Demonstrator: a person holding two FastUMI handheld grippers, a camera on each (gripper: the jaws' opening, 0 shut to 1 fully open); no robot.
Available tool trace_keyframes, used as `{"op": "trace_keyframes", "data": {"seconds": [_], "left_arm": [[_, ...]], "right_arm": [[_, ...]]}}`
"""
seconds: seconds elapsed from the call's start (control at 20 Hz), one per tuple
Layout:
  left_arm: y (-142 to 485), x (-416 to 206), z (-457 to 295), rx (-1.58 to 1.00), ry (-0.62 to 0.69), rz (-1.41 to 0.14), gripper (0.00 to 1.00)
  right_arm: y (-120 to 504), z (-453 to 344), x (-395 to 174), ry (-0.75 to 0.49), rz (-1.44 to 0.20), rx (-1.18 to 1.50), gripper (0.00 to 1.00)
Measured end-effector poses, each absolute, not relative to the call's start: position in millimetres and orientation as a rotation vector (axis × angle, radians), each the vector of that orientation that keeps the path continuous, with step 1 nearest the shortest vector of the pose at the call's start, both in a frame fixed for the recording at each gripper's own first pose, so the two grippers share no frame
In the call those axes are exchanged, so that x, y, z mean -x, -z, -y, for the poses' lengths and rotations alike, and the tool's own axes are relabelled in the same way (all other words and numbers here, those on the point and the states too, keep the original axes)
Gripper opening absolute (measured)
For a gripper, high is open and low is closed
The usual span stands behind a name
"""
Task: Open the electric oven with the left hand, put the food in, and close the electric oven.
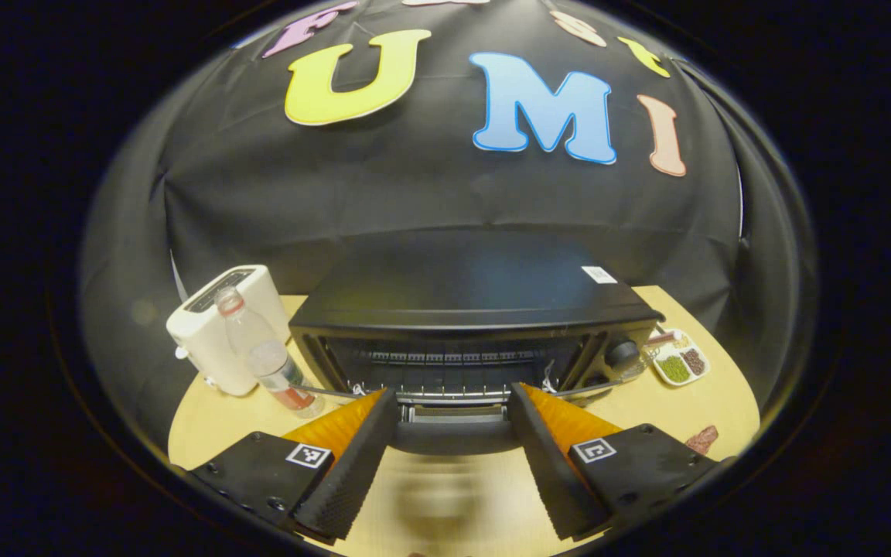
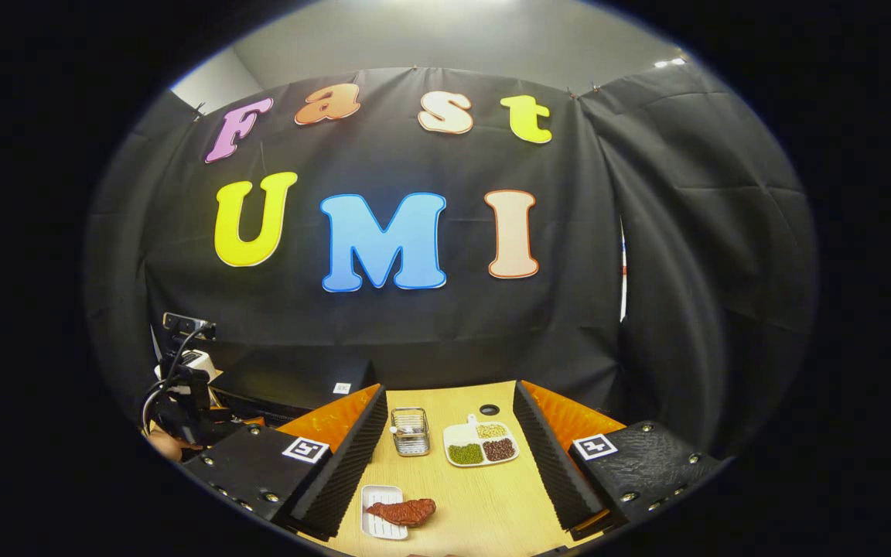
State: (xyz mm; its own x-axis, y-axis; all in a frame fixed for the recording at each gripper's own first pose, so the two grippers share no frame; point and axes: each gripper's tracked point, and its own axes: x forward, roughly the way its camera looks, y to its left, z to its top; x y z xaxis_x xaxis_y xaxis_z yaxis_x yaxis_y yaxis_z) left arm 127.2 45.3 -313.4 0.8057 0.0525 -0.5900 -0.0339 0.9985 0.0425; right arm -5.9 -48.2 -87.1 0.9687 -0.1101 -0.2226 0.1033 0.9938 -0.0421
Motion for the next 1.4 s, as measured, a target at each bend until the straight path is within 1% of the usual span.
{"op": "trace_keyframes", "data": {"seconds": [0.25, 0.3, 0.45, 0.5, 0.55, 0.6, 0.65, 0.7, 0.75, 0.8, 0.85, 0.95, 1.0, 1.05, 1.1, 1.25, 1.3, 1.35, 1.4], "left_arm": [[323.3, -109.0, -43.8, -0.024, -0.042, -0.649, 1.0], [324.1, -105.4, -43.9, -0.026, -0.041, -0.651, 0.97], [330.4, -95.5, -43.4, -0.03, -0.036, -0.659, 0.97], [333.3, -92.4, -43.6, -0.035, -0.032, -0.665, 0.92], [336.9, -87.4, -43.4, -0.038, -0.031, -0.671, 0.97], [342.0, -82.9, -43.2, -0.037, -0.03, -0.684, 1.0], [346.6, -76.6, -43.5, -0.034, -0.03, -0.696, 1.0], [351.9, -71.5, -43.3, -0.029, -0.028, -0.708, 0.97], [358.4, -66.2, -43.7, -0.025, -0.028, -0.722, 0.97], [363.2, -61.4, -46.7, -0.032, -0.038, -0.735, 1.0], [362.3, -58.1, -50.7, -0.044, -0.045, -0.726, 0.98], [345.8, -58.8, -46.3, -0.056, -0.026, -0.668, 0.97], [334.0, -60.7, -44.9, -0.069, -0.015, -0.64, 1.0], [320.9, -61.1, -43.7, -0.08, -0.008, -0.61, 1.0], [307.3, -65.2, -41.8, -0.087, 0.0, -0.571, 0.97], [292.9, -76.4, -36.1, -0.123, 0.03, -0.523, 1.0], [305.5, -78.6, -32.4, -0.127, 0.049, -0.559, 0.97], [320.9, -76.6, -32.3, -0.123, 0.052, -0.613, 0.96], [332.0, -78.9, -33.7, -0.119, 0.046, -0.641, 1.0]], "right_arm": [[86.4, 57.0, 15.3, 0.126, -0.228, 0.028, 0.99], [87.8, 58.4, 18.2, 0.128, -0.23, 0.026, 0.99], [90.7, 61.0, 23.5, 0.135, -0.24, 0.023, 0.99], [92.3, 61.9, 25.5, 0.137, -0.243, 0.025, 0.99], [93.0, 62.6, 26.7, 0.138, -0.248, 0.027, 0.99], [94.2, 63.1, 28.0, 0.138, -0.251, 0.027, 0.99], [93.6, 63.4, 28.5, 0.137, -0.252, 0.027, 0.99], [94.2, 64.5, 30.5, 0.139, -0.253, 0.03, 0.99], [94.6, 64.8, 31.0, 0.139, -0.256, 0.032, 0.99], [95.9, 65.0, 32.0, 0.139, -0.259, 0.033, 0.99], [95.6, 65.6, 32.1, 0.139, -0.26, 0.035, 0.99], [96.2, 68.1, 33.1, 0.138, -0.26, 0.038, 0.99], [98.3, 69.6, 32.5, 0.138, -0.263, 0.036, 0.99], [99.9, 70.9, 31.3, 0.138, -0.267, 0.03, 0.99], [103.2, 72.0, 30.8, 0.134, -0.276, 0.019, 0.99], [113.5, 77.2, 26.9, 0.138, -0.311, -0.034, 0.99], [117.8, 78.4, 26.0, 0.14, -0.32, -0.051, 0.99], [119.9, 79.8, 24.9, 0.141, -0.327, -0.065, 0.99], [122.3, 80.9, 24.8, 0.141, -0.333, -0.072, 0.99]]}}
